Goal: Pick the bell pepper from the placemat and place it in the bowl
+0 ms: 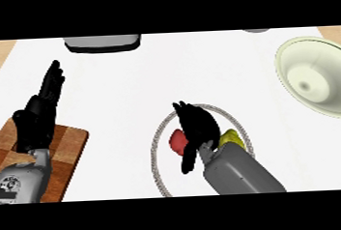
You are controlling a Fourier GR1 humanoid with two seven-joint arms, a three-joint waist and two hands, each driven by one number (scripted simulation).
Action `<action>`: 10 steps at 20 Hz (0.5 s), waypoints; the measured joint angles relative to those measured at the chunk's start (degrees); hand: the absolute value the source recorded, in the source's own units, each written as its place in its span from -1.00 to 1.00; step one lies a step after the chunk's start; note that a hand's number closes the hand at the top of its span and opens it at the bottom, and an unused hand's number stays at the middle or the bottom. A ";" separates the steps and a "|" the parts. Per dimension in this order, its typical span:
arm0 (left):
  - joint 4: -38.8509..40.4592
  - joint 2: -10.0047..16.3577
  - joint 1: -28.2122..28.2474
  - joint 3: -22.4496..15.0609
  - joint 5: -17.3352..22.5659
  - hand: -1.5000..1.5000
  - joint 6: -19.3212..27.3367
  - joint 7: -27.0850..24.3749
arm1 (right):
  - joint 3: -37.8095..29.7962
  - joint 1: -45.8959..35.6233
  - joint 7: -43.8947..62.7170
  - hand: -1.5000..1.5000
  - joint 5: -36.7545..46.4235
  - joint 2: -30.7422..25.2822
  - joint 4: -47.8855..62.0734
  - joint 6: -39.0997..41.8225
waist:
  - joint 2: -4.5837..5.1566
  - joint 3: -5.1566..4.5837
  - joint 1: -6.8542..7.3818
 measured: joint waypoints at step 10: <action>0.10 -1.40 0.69 1.97 -1.20 0.00 -2.05 -1.05 | -0.75 -0.68 -10.07 1.00 5.76 0.69 8.54 -1.16 | -0.07 0.00 0.07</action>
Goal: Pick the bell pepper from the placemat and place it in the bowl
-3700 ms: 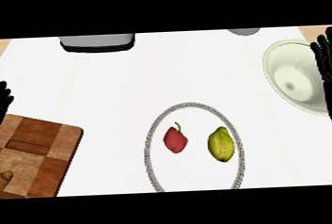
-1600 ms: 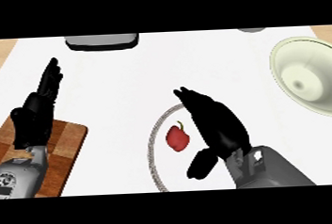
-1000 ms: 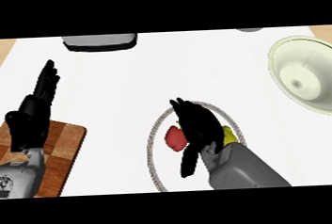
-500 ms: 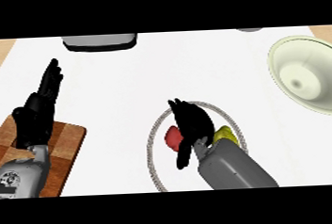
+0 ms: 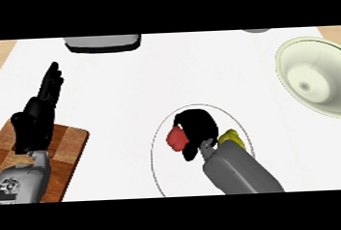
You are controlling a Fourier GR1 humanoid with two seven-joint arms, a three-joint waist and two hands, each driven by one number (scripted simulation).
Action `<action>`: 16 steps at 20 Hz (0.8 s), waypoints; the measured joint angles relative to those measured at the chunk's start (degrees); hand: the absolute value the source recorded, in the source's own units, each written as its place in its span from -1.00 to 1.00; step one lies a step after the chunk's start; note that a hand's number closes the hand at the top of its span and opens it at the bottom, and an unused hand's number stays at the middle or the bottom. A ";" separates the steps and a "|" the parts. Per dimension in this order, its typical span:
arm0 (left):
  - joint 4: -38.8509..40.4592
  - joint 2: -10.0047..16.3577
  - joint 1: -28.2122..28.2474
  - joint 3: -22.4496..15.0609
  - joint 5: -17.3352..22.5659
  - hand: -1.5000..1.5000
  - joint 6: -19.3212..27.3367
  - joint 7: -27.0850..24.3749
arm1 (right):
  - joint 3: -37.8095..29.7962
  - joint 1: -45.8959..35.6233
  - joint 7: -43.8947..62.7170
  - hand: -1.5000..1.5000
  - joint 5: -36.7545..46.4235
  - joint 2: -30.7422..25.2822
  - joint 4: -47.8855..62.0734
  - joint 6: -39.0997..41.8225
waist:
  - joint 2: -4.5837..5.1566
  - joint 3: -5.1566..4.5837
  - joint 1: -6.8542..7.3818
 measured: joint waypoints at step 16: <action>-0.76 -1.89 -0.55 2.22 -1.97 0.00 -2.33 0.74 | 8.47 2.28 0.80 1.00 -2.76 0.40 -1.95 -12.00 | -0.05 -0.07 0.21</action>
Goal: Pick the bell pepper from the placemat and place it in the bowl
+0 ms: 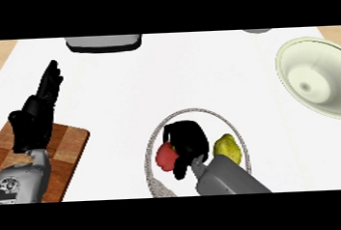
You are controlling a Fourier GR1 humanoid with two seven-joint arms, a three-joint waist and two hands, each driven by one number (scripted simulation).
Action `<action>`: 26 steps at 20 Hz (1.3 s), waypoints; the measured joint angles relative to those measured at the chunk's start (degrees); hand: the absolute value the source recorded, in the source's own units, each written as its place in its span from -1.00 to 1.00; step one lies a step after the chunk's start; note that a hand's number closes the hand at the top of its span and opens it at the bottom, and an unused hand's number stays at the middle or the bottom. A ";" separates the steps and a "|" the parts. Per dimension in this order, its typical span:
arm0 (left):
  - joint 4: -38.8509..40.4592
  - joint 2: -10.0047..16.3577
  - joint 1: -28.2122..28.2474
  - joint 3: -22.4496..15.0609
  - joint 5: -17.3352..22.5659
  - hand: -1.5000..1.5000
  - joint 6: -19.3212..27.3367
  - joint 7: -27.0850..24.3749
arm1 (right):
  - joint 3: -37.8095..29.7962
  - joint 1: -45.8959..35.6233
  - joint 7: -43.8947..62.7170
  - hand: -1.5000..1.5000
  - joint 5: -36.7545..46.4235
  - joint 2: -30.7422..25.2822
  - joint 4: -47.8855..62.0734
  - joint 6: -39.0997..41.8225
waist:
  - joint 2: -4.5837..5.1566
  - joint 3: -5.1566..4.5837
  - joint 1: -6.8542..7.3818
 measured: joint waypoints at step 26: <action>-1.15 -1.39 1.46 0.55 -1.56 0.00 0.10 -0.02 | -11.52 5.13 19.93 1.00 12.95 -8.42 -40.94 -14.51 | -0.03 0.07 -0.85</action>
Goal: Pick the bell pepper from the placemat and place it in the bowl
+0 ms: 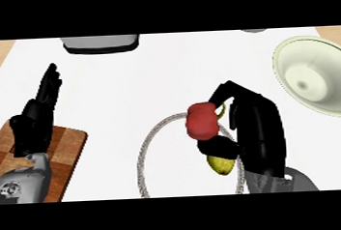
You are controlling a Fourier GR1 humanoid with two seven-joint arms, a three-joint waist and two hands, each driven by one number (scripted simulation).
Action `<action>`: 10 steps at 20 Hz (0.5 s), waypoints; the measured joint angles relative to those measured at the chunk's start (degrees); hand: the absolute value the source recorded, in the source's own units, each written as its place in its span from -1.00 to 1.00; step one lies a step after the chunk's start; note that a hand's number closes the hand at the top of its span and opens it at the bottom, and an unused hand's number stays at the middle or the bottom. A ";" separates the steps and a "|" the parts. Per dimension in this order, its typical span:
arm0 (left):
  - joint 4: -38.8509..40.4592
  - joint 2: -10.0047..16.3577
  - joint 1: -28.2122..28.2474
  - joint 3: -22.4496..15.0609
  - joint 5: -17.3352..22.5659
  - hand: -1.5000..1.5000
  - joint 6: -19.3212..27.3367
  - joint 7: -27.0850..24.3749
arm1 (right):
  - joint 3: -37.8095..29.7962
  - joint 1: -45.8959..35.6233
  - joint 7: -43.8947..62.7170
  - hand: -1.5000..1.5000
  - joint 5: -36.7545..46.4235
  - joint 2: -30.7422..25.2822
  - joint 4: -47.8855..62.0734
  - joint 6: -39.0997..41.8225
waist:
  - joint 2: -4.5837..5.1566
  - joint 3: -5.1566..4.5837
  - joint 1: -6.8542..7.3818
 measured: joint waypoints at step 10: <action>1.01 0.97 -1.79 1.67 1.04 0.00 -1.59 0.28 | -22.66 1.10 -19.59 1.00 -14.17 -8.96 10.57 -7.13 | 0.28 0.04 0.49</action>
